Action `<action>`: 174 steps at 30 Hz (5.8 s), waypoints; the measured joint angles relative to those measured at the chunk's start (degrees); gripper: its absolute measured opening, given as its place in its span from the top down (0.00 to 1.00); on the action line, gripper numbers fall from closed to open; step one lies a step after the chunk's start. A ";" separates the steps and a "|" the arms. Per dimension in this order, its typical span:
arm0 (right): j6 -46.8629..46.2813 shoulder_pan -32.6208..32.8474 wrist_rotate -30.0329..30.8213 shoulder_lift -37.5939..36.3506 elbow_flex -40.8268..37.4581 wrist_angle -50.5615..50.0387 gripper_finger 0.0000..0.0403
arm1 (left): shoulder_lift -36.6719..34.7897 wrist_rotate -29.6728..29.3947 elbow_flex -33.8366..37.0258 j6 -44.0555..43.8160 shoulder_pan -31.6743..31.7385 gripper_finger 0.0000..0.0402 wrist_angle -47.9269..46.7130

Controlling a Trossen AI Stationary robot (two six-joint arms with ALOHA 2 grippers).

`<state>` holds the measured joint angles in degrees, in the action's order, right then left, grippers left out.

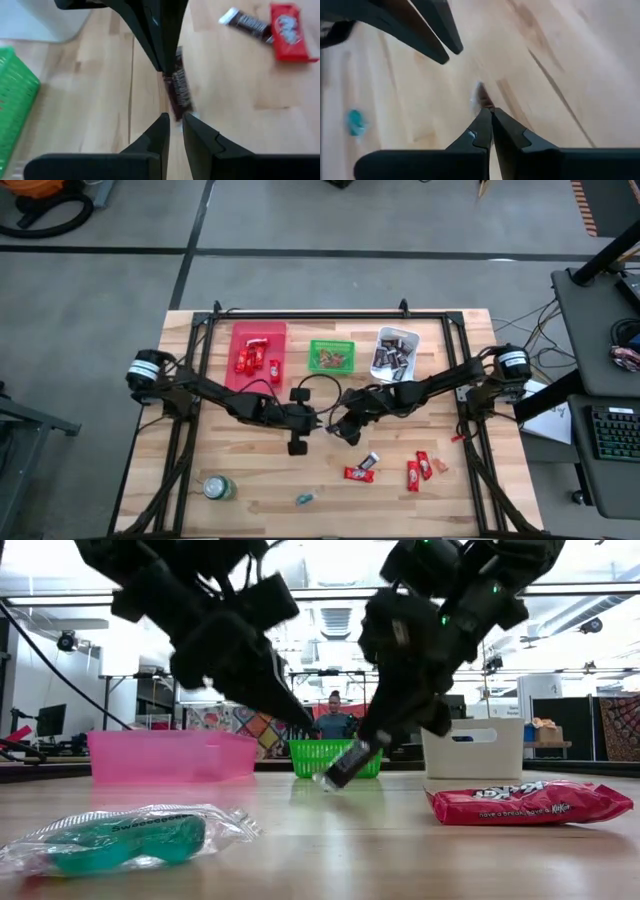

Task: Sort candy
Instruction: Put the brown chocolate bar into the white bin, then put the blue gummy into the green bin, then put the red chocolate bar into the pink bin

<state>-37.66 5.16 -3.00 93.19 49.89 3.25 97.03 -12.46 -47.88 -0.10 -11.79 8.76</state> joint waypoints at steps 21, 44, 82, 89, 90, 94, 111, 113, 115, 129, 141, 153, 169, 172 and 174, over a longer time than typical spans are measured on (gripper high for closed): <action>2.84 -2.43 23.14 -26.91 0.00 -33.85 0.98 | -10.77 -0.48 -0.15 -0.24 -3.93 0.91 -2.15; 3.91 -19.16 26.09 -20.15 -0.68 -44.08 0.98 | -10.75 -0.60 -0.20 0.45 -3.93 0.91 0.68; 6.26 -19.38 25.47 -19.70 3.10 -44.53 0.70 | 3.14 -0.06 -11.09 -20.38 -21.57 0.45 -18.11; 6.90 -18.48 25.30 -19.70 3.13 -44.55 0.70 | 10.63 1.89 -18.10 -20.29 -21.60 0.51 -23.00; 6.90 -18.29 25.30 -19.70 3.13 -44.55 0.70 | 11.28 2.59 -18.80 -20.65 -21.60 0.52 -23.09; 6.90 -17.37 25.24 -19.70 3.16 -44.55 0.70 | 14.17 4.58 -21.27 -22.35 -21.62 0.53 -22.99; 7.97 -15.77 25.04 -19.70 3.19 -44.51 0.70 | 17.80 8.99 -22.97 -28.46 -21.60 0.68 -23.16; 7.97 -15.77 25.04 -19.70 3.18 -44.52 0.70 | 17.73 9.02 -23.00 -27.56 -21.60 0.76 -23.31; 8.28 -15.58 25.05 -19.70 3.17 -44.53 0.70 | 17.30 9.11 -23.01 -26.40 -21.60 0.85 -23.50; 12.22 -15.16 28.76 -22.26 4.74 -43.95 0.69 | 4.91 -3.73 -22.58 -11.32 -15.28 0.99 -36.25; 10.47 -7.80 29.96 -27.06 6.10 -38.47 0.71 | -0.05 -21.65 -22.46 10.39 6.13 1.00 -31.45; 6.73 2.84 30.02 -27.35 5.99 -37.23 0.72 | 6.90 -15.44 -22.47 6.81 24.74 1.00 -21.54; -5.14 10.12 29.06 -27.28 4.55 -37.45 0.72 | 9.01 -15.38 -22.47 8.59 25.90 0.76 -21.62; -9.35 12.51 25.86 -27.28 4.31 -37.66 0.72 | 8.74 -15.38 -22.47 8.60 25.19 0.71 -22.12; -12.56 14.26 24.09 -27.28 4.31 -37.67 0.72 | 7.99 -15.38 -22.47 8.61 24.36 0.68 -22.71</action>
<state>-50.22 19.42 21.10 65.91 54.19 -34.42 105.02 -27.83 -70.35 8.51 12.57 -13.95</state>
